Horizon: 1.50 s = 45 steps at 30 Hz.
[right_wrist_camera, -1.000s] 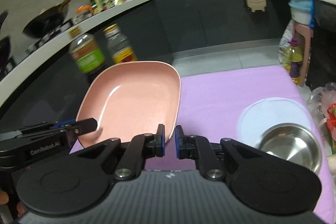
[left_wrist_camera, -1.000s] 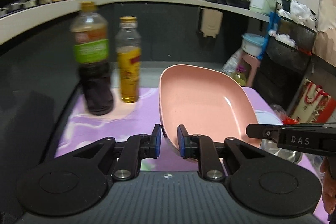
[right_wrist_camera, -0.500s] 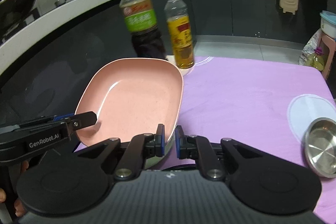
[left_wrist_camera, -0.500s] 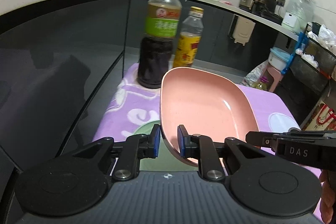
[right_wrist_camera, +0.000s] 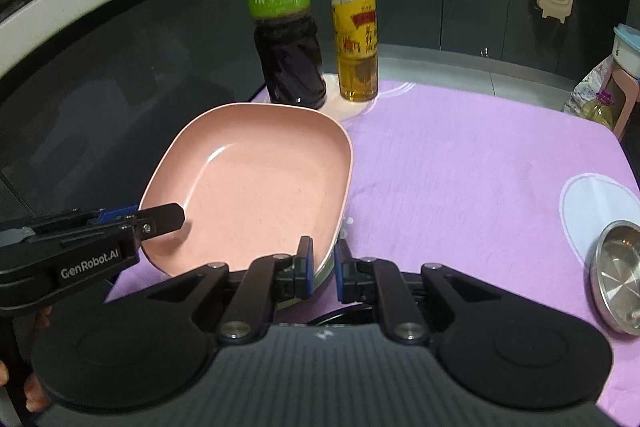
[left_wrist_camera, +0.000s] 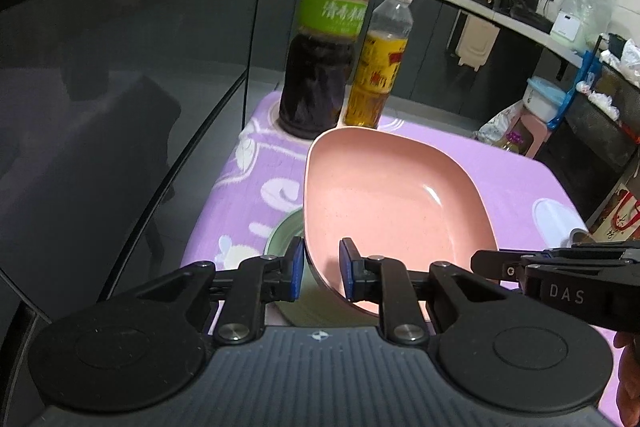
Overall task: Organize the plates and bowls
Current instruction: 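Lower the pink dish onto the green plate and open both grippers, then move both grippers to the rim of the steel bowl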
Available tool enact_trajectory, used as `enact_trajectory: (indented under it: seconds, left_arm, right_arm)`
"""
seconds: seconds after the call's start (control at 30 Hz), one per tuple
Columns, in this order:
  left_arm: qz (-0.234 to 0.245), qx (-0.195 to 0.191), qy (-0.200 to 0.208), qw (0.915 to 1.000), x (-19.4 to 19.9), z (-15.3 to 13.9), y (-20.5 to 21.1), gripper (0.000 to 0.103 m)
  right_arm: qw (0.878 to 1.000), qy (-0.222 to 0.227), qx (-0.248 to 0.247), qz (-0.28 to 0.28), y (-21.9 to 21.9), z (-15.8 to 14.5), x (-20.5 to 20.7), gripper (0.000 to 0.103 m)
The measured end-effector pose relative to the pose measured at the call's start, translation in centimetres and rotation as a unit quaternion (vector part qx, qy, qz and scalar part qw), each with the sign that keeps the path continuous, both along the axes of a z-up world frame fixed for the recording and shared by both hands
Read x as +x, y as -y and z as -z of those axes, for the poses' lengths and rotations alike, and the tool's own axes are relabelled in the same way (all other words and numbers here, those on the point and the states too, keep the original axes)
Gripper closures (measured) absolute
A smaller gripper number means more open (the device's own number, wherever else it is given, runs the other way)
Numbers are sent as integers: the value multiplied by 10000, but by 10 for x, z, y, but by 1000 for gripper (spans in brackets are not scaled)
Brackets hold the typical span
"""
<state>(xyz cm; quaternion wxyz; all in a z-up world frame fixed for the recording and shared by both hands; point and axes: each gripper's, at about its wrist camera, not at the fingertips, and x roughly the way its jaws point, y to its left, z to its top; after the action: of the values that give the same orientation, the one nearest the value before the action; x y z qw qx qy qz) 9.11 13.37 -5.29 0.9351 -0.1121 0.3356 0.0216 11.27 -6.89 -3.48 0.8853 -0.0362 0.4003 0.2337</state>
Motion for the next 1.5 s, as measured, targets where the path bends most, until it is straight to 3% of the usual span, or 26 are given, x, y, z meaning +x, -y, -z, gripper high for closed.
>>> enact_trajectory:
  seconds: [0.87,1.3,1.5]
  left_arm:
    - [-50,101,-647,9978,18,33,-8,85]
    - [-312,-27,-458,9985,9,23,-17,85]
    - [-365,-55,-244,9990,-1,8,-13,85]
  right_arm:
    - [9975,-466,-514,-138,-27,37,18,92]
    - [9980,-453,-442,-94,-25,37,20,91]
    - [9993,-308,-219,48,-13,23,17,91]
